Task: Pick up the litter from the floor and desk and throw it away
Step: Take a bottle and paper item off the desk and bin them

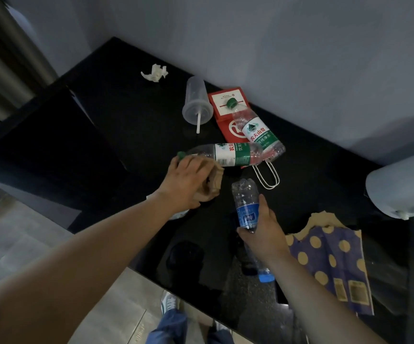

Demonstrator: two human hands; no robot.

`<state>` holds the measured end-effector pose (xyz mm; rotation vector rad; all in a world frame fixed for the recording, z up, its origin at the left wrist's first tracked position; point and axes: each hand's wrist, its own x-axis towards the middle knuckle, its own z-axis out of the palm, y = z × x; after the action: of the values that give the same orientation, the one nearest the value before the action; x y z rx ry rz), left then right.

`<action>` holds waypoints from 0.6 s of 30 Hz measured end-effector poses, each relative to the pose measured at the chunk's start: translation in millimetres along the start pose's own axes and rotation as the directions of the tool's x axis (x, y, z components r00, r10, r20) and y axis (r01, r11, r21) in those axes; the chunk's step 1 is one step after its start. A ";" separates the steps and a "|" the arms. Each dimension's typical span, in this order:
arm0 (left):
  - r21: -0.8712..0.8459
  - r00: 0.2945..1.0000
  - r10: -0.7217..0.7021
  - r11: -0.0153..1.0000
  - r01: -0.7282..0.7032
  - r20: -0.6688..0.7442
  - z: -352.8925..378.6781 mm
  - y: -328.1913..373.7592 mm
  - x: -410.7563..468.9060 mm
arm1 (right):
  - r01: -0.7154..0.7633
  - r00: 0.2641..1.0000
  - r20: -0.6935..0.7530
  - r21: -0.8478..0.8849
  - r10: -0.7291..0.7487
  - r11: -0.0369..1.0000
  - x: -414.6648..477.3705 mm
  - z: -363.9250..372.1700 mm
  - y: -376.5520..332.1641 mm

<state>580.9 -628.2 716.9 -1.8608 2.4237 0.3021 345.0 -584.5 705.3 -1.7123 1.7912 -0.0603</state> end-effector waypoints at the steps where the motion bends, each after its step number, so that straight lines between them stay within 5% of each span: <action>1: -0.013 0.999 -0.032 0.999 0.033 0.015 0.0 1.6 2.6 | -0.006 1.000 -0.003 -0.005 0.006 1.000 -0.7 -0.1 0.1; 5: -0.018 0.973 -0.162 0.986 0.167 0.163 -1.5 -2.7 3.3 | -0.009 1.000 -0.007 -0.009 0.009 1.000 -0.4 -2.4 0.6; 9: 0.049 0.968 -0.147 0.989 0.139 0.203 -6.2 -2.4 0.2 | -0.006 1.000 -0.013 -0.011 0.006 1.000 -0.1 -3.8 1.9; 13: 0.049 0.987 -0.113 0.993 0.108 0.111 -10.9 -2.8 -6.6 | -0.019 1.000 -0.006 0.004 0.019 1.000 -1.6 -5.4 3.4; 18: -0.095 0.982 -0.059 0.995 0.042 -0.180 -17.1 -16.8 -47.6 | 0.000 1.000 -0.014 0.032 0.001 0.999 -4.1 -7.7 3.4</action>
<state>610.7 -590.6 740.1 -2.0708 2.5126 0.2518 338.1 -583.3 711.6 -1.6930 1.7910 -0.1002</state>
